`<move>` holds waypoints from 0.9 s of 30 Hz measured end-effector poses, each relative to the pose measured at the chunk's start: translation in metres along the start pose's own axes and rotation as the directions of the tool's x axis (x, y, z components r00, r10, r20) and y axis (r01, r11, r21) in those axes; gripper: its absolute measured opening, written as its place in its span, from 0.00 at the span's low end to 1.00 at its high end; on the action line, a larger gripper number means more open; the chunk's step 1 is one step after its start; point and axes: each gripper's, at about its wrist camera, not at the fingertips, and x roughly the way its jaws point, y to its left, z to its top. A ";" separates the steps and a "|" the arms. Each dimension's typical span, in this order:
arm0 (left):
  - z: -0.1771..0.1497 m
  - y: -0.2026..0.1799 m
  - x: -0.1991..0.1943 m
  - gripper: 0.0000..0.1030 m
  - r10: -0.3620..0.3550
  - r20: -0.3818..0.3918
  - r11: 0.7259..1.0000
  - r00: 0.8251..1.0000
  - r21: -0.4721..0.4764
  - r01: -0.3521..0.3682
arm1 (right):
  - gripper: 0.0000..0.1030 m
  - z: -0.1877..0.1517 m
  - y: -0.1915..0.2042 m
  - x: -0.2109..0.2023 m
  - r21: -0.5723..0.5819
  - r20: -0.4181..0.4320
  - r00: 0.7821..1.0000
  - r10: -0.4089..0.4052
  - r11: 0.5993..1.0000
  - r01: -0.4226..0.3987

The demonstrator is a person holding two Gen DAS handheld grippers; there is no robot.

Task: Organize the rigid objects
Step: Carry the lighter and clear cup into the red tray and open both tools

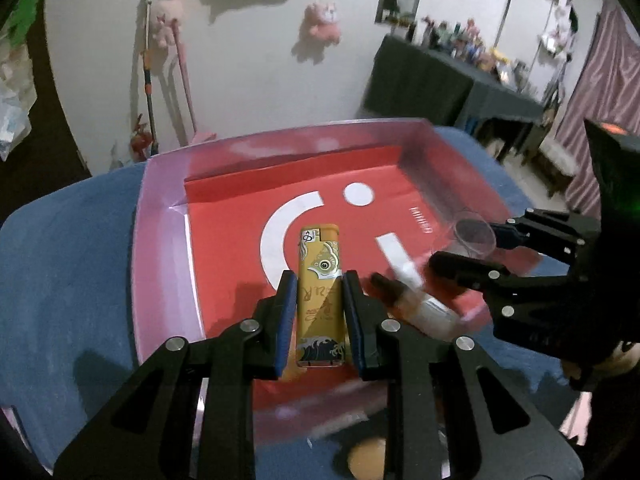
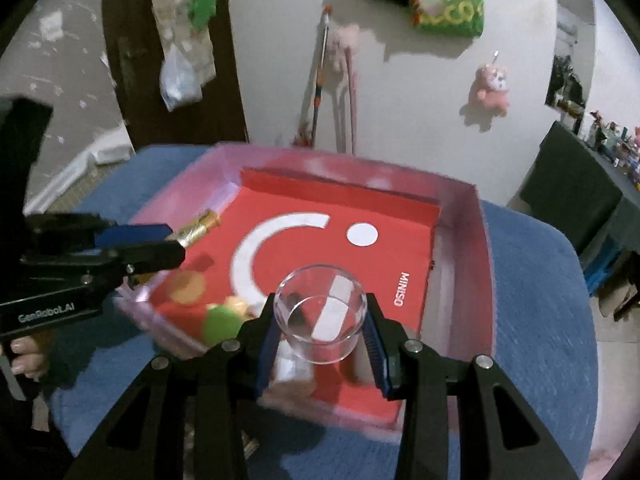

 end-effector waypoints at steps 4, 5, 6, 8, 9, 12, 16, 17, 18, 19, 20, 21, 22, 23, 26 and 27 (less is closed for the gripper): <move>0.008 0.002 0.031 0.21 0.009 -0.073 1.000 0.997 0.014 -0.008 | 0.41 0.012 -0.011 0.038 0.005 -0.103 0.995 0.012 1.000 -0.012; 0.009 0.003 0.038 0.21 0.016 -0.089 1.000 0.996 0.020 -0.014 | 0.41 0.013 -0.013 0.047 0.001 -0.128 0.992 0.009 1.000 -0.009; 0.010 0.004 0.044 0.21 0.013 -0.108 1.000 0.994 0.013 -0.012 | 0.41 0.015 -0.015 0.054 -0.001 -0.148 0.989 0.008 1.000 -0.008; 0.010 0.008 0.055 0.21 0.004 -0.143 1.000 0.990 -0.004 -0.004 | 0.41 0.017 -0.018 0.066 0.001 -0.190 0.982 0.004 1.000 -0.003; 0.010 0.010 0.059 0.21 0.009 -0.151 1.000 0.989 -0.002 -0.009 | 0.41 0.017 -0.020 0.070 0.001 -0.203 0.979 0.001 1.000 0.000; 0.009 0.008 0.065 0.21 0.034 -0.152 0.999 0.988 0.013 -0.033 | 0.41 0.016 -0.022 0.080 -0.015 -0.238 0.971 -0.021 1.000 0.018; 0.007 0.006 0.069 0.22 0.027 -0.163 1.000 0.986 0.010 -0.026 | 0.41 0.016 -0.025 0.084 -0.010 -0.249 0.968 -0.017 1.000 0.014; 0.007 0.005 0.070 0.22 0.029 -0.165 1.000 0.986 0.012 -0.027 | 0.41 0.016 -0.025 0.083 -0.010 -0.250 0.968 -0.016 1.000 0.014; 0.007 0.004 0.071 0.22 0.030 -0.167 1.000 0.986 0.013 -0.029 | 0.41 0.016 -0.025 0.084 -0.011 -0.251 0.968 -0.016 1.000 0.013; 0.006 0.005 0.071 0.22 0.028 -0.168 1.000 0.985 0.010 -0.027 | 0.41 0.016 -0.024 0.084 -0.014 -0.253 0.967 -0.016 1.000 0.013; 0.005 0.007 0.070 0.22 0.024 -0.170 1.000 0.985 0.005 -0.023 | 0.41 0.017 -0.025 0.085 -0.018 -0.256 0.967 -0.018 1.000 0.014; 0.005 0.007 0.071 0.22 0.023 -0.173 1.000 0.985 0.002 -0.023 | 0.41 0.016 -0.024 0.085 -0.024 -0.257 0.966 -0.021 1.000 0.016; 0.005 0.007 0.072 0.22 0.023 -0.171 1.000 0.985 0.003 -0.023 | 0.41 0.016 -0.024 0.084 -0.026 -0.256 0.966 -0.021 1.000 0.014; 0.004 0.006 0.072 0.22 0.025 -0.169 1.000 0.985 0.007 -0.024 | 0.41 0.017 -0.023 0.085 -0.024 -0.257 0.966 -0.017 1.000 0.011; 0.004 0.008 0.072 0.22 0.020 -0.171 1.000 0.985 0.005 -0.019 | 0.41 0.018 -0.023 0.086 -0.022 -0.259 0.966 -0.015 1.000 0.009; 0.004 0.009 0.072 0.22 0.015 -0.173 1.000 0.985 0.000 -0.015 | 0.41 0.018 -0.022 0.086 -0.022 -0.260 0.966 -0.014 1.000 0.009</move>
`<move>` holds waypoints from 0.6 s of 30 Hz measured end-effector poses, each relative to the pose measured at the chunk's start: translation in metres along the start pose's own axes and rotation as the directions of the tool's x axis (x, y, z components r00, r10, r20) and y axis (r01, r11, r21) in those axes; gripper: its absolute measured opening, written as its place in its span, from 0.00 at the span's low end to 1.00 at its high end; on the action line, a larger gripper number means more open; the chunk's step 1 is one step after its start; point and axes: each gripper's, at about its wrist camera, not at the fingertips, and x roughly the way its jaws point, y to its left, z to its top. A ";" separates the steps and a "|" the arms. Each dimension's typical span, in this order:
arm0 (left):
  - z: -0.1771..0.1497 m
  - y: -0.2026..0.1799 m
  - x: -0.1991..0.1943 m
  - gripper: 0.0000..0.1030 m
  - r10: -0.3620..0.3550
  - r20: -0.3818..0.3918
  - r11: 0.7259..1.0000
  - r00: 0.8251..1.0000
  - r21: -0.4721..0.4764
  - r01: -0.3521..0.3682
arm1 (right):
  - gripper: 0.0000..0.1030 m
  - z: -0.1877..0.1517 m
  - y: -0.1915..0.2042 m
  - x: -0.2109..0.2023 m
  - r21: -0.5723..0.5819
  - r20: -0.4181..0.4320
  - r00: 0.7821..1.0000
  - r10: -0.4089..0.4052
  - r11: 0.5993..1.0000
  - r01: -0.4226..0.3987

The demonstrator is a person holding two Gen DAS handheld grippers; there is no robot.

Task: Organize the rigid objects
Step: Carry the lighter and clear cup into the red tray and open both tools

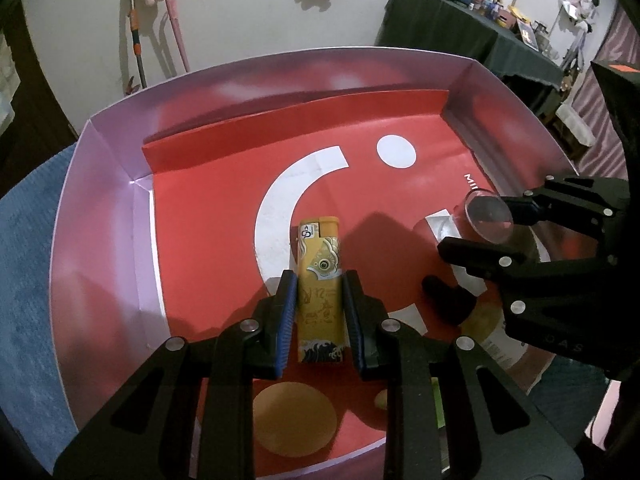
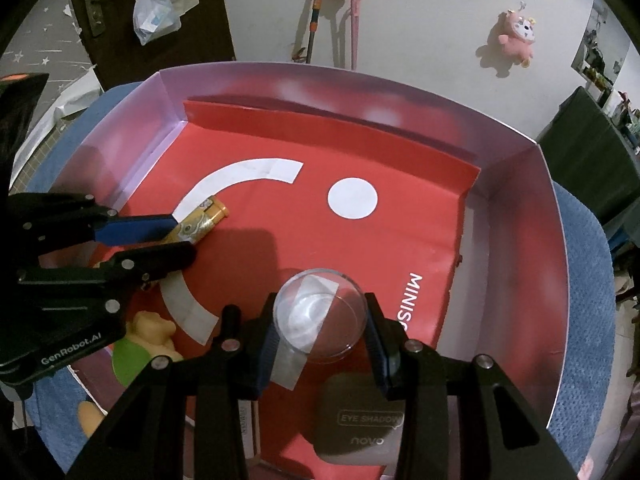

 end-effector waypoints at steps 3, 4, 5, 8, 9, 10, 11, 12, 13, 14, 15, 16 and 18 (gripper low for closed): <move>-0.001 0.003 0.001 0.22 -0.015 -0.003 1.000 1.000 -0.015 0.015 | 0.42 0.000 0.001 0.000 0.004 0.000 1.000 0.003 1.000 -0.003; -0.001 0.004 0.001 0.22 -0.019 -0.003 1.000 1.000 -0.018 0.019 | 0.43 0.000 0.000 0.000 0.005 0.000 1.000 0.007 1.000 -0.007; -0.001 0.005 0.001 0.22 -0.024 -0.005 1.000 1.000 -0.021 0.024 | 0.44 0.000 0.000 0.000 0.008 0.001 1.000 0.012 1.000 -0.012; -0.001 0.006 0.002 0.22 -0.033 -0.007 0.999 0.999 -0.025 0.033 | 0.46 0.001 0.000 0.001 0.009 0.000 1.000 0.014 1.000 -0.014; -0.001 0.007 0.002 0.22 -0.037 -0.008 0.999 0.999 -0.028 0.037 | 0.46 0.001 0.001 0.001 0.008 -0.002 1.000 0.013 1.000 -0.013; -0.001 0.008 0.002 0.22 -0.041 -0.008 0.999 0.999 -0.031 0.041 | 0.46 0.001 0.001 0.001 0.006 -0.002 1.000 0.012 1.000 -0.012; 0.000 0.008 0.001 0.22 -0.045 -0.009 0.998 0.999 -0.032 0.045 | 0.47 0.001 0.001 0.001 0.006 -0.002 1.000 0.012 1.000 -0.012; 0.000 0.009 0.001 0.22 -0.046 -0.010 0.998 0.999 -0.035 0.046 | 0.47 0.002 0.002 0.001 0.005 -0.002 1.000 0.012 1.000 -0.012; 0.000 0.009 0.001 0.22 -0.047 -0.011 0.998 0.999 -0.036 0.047 | 0.48 0.002 0.002 0.001 0.004 -0.003 1.000 0.012 1.000 -0.012; -0.001 0.008 0.001 0.22 -0.047 -0.010 0.998 0.999 -0.034 0.047 | 0.50 0.002 0.001 0.000 0.004 -0.003 1.000 0.010 1.000 -0.010; -0.001 0.007 0.001 0.22 -0.045 -0.010 0.999 0.999 -0.032 0.044 | 0.50 0.002 0.001 0.000 0.002 -0.003 1.000 0.007 1.000 -0.007; 0.000 0.007 0.001 0.22 -0.043 -0.011 0.999 0.999 -0.030 0.043 | 0.50 0.002 0.002 0.000 0.000 -0.003 1.000 0.006 1.000 -0.006; 0.000 0.006 0.000 0.22 -0.041 -0.013 0.999 0.999 -0.029 0.040 | 0.50 0.002 0.000 0.000 0.001 -0.004 1.000 0.006 1.000 -0.006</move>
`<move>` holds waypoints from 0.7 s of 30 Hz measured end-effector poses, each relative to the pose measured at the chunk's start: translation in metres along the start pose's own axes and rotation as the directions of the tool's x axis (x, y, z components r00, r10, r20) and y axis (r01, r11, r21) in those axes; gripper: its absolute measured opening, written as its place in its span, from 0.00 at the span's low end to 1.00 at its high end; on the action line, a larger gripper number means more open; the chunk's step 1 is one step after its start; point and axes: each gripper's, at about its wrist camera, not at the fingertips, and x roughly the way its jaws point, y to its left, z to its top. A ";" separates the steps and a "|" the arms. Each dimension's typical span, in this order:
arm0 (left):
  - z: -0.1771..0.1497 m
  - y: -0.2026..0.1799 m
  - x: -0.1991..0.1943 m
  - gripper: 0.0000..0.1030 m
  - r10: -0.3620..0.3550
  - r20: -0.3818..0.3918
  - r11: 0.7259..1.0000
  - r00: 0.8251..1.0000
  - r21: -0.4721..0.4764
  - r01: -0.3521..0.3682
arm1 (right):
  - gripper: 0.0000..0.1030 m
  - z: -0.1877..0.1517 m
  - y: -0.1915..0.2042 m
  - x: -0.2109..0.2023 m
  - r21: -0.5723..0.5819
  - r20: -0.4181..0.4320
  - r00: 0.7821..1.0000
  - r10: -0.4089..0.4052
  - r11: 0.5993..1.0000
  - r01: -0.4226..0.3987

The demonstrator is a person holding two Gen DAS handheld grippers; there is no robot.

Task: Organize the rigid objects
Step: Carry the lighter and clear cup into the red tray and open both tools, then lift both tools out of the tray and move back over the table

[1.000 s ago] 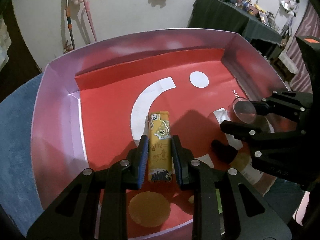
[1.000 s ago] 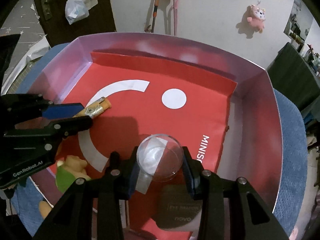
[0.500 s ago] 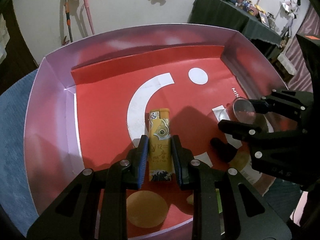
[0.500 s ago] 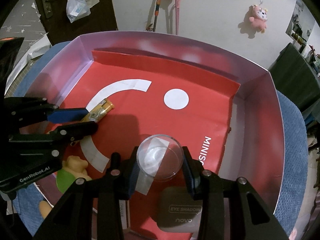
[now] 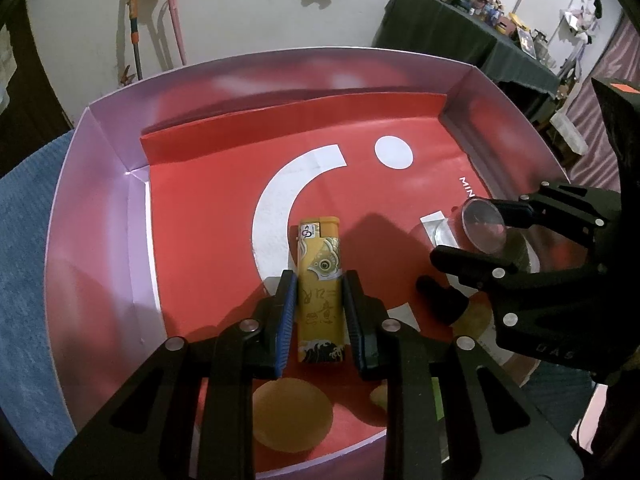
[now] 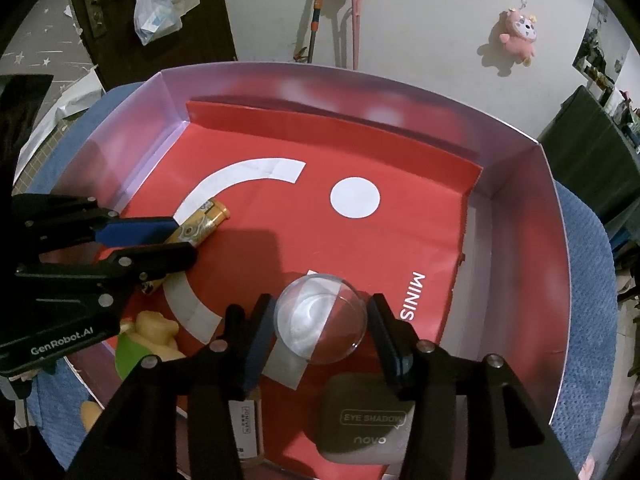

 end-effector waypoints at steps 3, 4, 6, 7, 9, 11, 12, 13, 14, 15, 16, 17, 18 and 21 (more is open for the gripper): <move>0.000 -0.001 -0.003 0.22 0.007 0.007 1.000 1.000 0.005 -0.007 | 0.50 0.000 0.000 0.000 0.001 0.000 1.000 -0.001 1.000 0.001; 0.000 -0.001 -0.004 0.22 0.008 0.010 1.000 1.000 0.006 -0.009 | 0.51 0.000 0.000 -0.001 0.001 0.000 1.000 -0.003 1.000 0.003; 0.000 -0.002 -0.005 0.22 0.014 0.014 1.000 1.000 0.009 -0.014 | 0.51 0.001 0.000 0.000 0.001 -0.001 1.000 -0.001 1.000 0.001; 0.000 -0.002 -0.006 0.22 0.014 0.016 1.000 1.000 0.010 -0.014 | 0.51 0.001 -0.001 0.000 0.002 0.000 1.000 -0.002 1.000 0.002; 0.000 -0.001 -0.006 0.22 0.016 0.020 1.000 1.000 0.011 -0.016 | 0.52 0.001 -0.001 -0.001 0.003 0.000 1.000 -0.003 1.000 0.003; 0.000 -0.001 -0.007 0.22 0.017 0.024 1.000 1.000 0.009 -0.017 | 0.52 0.001 0.000 -0.002 0.001 0.003 1.000 -0.004 1.000 0.004; 0.000 -0.001 -0.009 0.22 0.014 0.026 1.000 1.000 0.006 -0.014 | 0.52 0.001 0.000 -0.003 0.001 0.005 1.000 -0.006 1.000 0.006; 0.000 -0.001 -0.010 0.22 0.010 0.028 1.000 1.000 0.005 -0.010 | 0.52 0.001 0.000 -0.004 0.001 0.008 1.000 -0.007 1.000 0.007; -0.001 -0.001 -0.012 0.22 0.007 0.032 1.000 0.999 0.003 -0.007 | 0.52 0.000 0.000 -0.006 0.003 0.010 1.000 -0.007 1.000 0.007; -0.001 -0.001 -0.014 0.22 0.006 0.036 1.000 0.999 0.002 -0.006 | 0.52 0.000 0.000 -0.008 0.004 0.013 1.000 -0.005 1.000 0.005; -0.002 -0.001 -0.017 0.22 0.004 0.041 1.000 0.999 0.001 -0.004 | 0.52 0.001 0.001 -0.010 0.007 0.018 1.000 -0.004 1.000 0.004; -0.002 -0.001 -0.019 0.22 0.001 0.047 1.000 0.999 0.000 -0.001 | 0.53 0.000 0.001 -0.013 0.009 0.023 1.000 -0.004 1.000 0.004; -0.003 -0.002 -0.022 0.22 0.001 0.054 1.000 0.999 -0.001 -0.001 | 0.54 0.000 0.002 -0.017 0.008 0.030 1.000 -0.004 1.000 0.004; -0.005 -0.004 -0.033 0.22 0.004 0.085 1.000 0.996 -0.020 -0.003 | 0.60 -0.001 0.004 -0.031 0.001 0.061 0.998 -0.010 1.000 0.010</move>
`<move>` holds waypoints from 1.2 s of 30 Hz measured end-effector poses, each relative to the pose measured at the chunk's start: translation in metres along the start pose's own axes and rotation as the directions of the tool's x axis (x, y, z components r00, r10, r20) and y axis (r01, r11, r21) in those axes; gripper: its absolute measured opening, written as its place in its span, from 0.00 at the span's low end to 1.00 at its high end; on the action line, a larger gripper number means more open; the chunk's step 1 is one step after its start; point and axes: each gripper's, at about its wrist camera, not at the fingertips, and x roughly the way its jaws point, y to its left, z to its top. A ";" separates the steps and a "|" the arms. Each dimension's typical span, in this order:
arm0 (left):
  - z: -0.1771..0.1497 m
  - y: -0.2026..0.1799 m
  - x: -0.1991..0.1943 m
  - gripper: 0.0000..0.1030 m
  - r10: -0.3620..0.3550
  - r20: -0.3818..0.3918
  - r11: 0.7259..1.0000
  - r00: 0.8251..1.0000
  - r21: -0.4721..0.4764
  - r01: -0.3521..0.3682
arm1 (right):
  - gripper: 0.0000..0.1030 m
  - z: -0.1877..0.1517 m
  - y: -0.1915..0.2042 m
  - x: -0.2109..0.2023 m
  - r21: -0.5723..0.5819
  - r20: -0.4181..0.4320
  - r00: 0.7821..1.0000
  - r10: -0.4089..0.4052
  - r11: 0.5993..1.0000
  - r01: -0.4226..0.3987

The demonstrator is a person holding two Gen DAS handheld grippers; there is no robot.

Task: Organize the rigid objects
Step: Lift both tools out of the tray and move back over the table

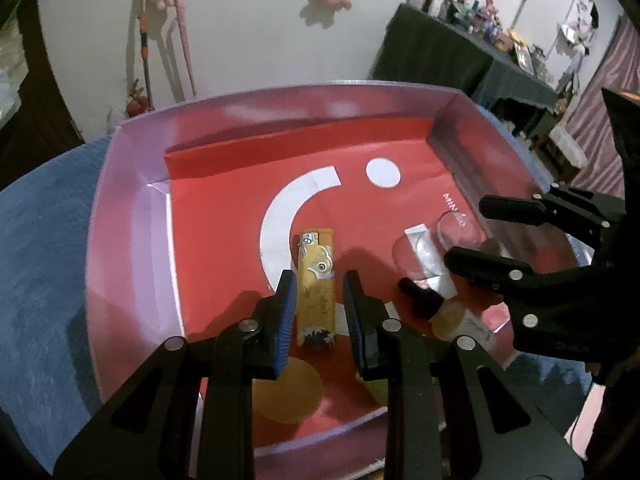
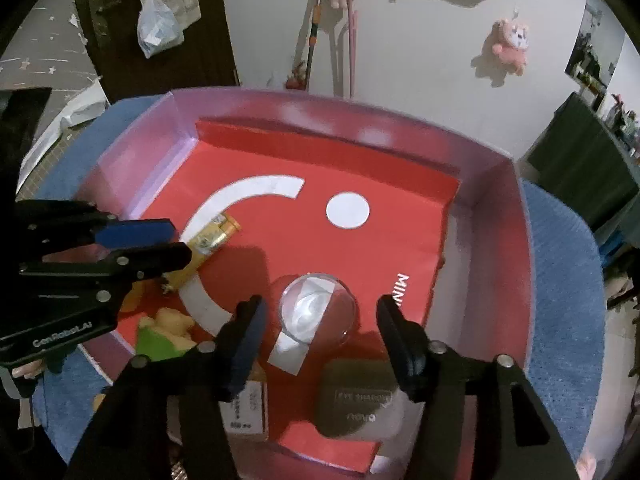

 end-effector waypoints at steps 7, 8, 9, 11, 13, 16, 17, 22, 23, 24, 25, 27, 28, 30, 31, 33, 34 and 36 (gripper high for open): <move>-0.015 -0.008 -0.045 0.22 0.011 0.114 1.000 0.993 -0.002 -0.010 | 0.67 -0.009 0.006 -0.047 0.012 0.110 0.994 -0.016 1.000 0.014; -0.018 -0.009 -0.050 0.22 0.014 0.126 1.000 0.992 -0.003 -0.013 | 0.68 -0.013 0.007 -0.057 0.015 0.133 0.991 -0.013 1.000 0.012; -0.021 -0.010 -0.055 0.22 0.014 0.136 1.000 0.991 -0.008 -0.013 | 0.68 -0.016 0.008 -0.064 0.017 0.149 0.989 -0.013 1.000 0.011; -0.026 -0.011 -0.063 0.22 0.015 0.154 1.000 0.988 -0.017 -0.013 | 0.68 -0.025 0.009 -0.080 0.024 0.185 0.983 -0.015 1.000 0.011; -0.033 -0.014 -0.074 0.22 0.016 0.183 1.000 0.983 -0.020 -0.013 | 0.69 -0.036 0.011 -0.097 0.038 0.225 0.974 -0.010 0.999 0.001; -0.043 -0.020 -0.090 0.22 0.024 0.231 1.000 0.973 -0.015 -0.021 | 0.75 -0.053 0.016 -0.117 0.042 0.273 0.962 -0.006 0.999 -0.006; -0.048 -0.024 -0.098 0.23 0.021 0.255 1.000 0.967 -0.011 -0.019 | 0.77 -0.060 0.018 -0.126 0.041 0.296 0.955 -0.011 0.999 -0.001; -0.070 -0.037 -0.123 0.75 0.043 0.368 0.999 0.929 -0.003 -0.045 | 0.78 -0.089 0.025 -0.148 0.053 0.354 0.935 -0.008 0.999 -0.012; -0.077 -0.040 -0.130 0.79 0.052 0.412 0.998 0.910 -0.004 -0.055 | 0.79 -0.096 0.025 -0.151 0.064 0.367 0.930 -0.011 0.998 -0.014; -0.083 -0.042 -0.135 0.79 0.061 0.447 0.998 0.893 -0.002 -0.067 | 0.79 -0.102 0.025 -0.152 0.074 0.376 0.926 -0.016 0.997 -0.012; -0.088 -0.045 -0.138 0.79 0.076 0.464 0.996 0.882 0.002 -0.087 | 0.79 -0.109 0.025 -0.154 0.086 0.389 0.921 -0.022 0.996 -0.013; -0.097 -0.048 -0.144 0.79 0.085 0.482 0.996 0.872 -0.006 -0.094 | 0.81 -0.122 0.025 -0.158 0.105 0.411 0.911 -0.027 0.994 -0.018; -0.103 -0.049 -0.148 0.79 0.081 0.494 0.996 0.866 -0.011 -0.087 | 0.81 -0.129 0.025 -0.160 0.118 0.422 0.906 -0.034 0.993 -0.018; -0.114 -0.052 -0.153 0.79 0.096 0.514 0.995 0.852 -0.020 -0.100 | 0.82 -0.142 0.025 -0.163 0.135 0.443 0.896 -0.039 0.991 -0.023; -0.118 -0.054 -0.155 0.79 0.110 0.522 0.993 0.846 -0.023 -0.115 | 0.85 -0.148 0.025 -0.165 0.142 0.449 0.893 -0.043 0.990 -0.024; -0.129 -0.059 -0.159 0.85 0.138 0.549 0.989 0.824 -0.027 -0.148 | 0.91 -0.158 0.028 -0.164 0.151 0.459 0.886 -0.064 0.988 -0.007; -0.136 -0.063 -0.162 0.87 0.150 0.565 0.986 0.811 -0.028 -0.163 | 0.93 -0.163 0.030 -0.165 0.153 0.467 0.881 -0.078 0.988 0.006; -0.151 -0.067 -0.167 0.89 0.161 0.594 0.984 0.788 -0.031 -0.178 | 0.97 -0.174 0.035 -0.166 0.153 0.485 0.869 -0.102 0.988 0.030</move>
